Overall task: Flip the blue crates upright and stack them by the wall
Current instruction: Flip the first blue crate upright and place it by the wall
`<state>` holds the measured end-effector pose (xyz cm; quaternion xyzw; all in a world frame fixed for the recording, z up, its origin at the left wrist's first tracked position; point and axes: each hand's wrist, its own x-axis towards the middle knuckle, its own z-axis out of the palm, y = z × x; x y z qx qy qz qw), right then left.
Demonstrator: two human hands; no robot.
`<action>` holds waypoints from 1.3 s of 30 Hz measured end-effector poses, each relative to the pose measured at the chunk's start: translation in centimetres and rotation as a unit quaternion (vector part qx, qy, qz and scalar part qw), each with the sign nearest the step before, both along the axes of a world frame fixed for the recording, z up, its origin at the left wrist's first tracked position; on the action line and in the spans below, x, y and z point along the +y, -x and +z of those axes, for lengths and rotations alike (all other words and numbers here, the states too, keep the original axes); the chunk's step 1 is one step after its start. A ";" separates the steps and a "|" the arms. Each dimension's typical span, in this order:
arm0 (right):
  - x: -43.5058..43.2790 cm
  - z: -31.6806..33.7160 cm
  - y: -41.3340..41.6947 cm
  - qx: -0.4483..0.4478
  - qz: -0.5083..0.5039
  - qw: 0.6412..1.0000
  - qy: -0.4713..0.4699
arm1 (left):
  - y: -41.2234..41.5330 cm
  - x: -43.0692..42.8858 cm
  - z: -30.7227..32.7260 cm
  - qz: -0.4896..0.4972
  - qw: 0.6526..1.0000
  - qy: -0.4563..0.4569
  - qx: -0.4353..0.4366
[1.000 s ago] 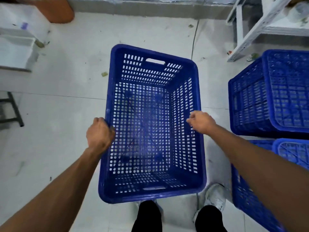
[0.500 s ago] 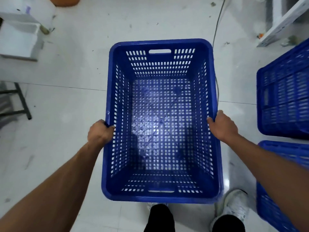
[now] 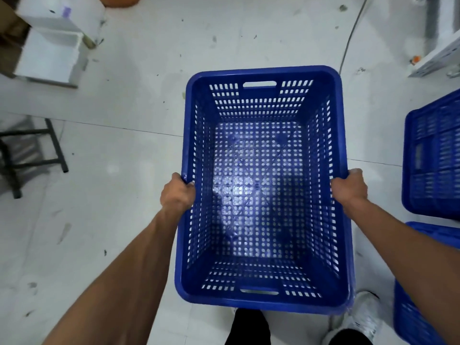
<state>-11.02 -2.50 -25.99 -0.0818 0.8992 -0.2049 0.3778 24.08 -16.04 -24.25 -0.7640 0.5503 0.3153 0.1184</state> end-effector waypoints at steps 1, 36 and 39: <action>0.0 0.0 0.1 -0.017 -0.033 0.999 0.018 | -0.1 -0.1 0.1 0.001 1.000 -0.003 0.006; -20.8 37.9 3.6 0.080 0.070 0.989 0.098 | 0.8 -6.9 37.7 0.133 0.984 0.109 0.037; -25.8 38.3 5.4 0.076 0.098 0.988 0.092 | 3.1 -9.1 38.7 0.175 0.979 0.097 0.027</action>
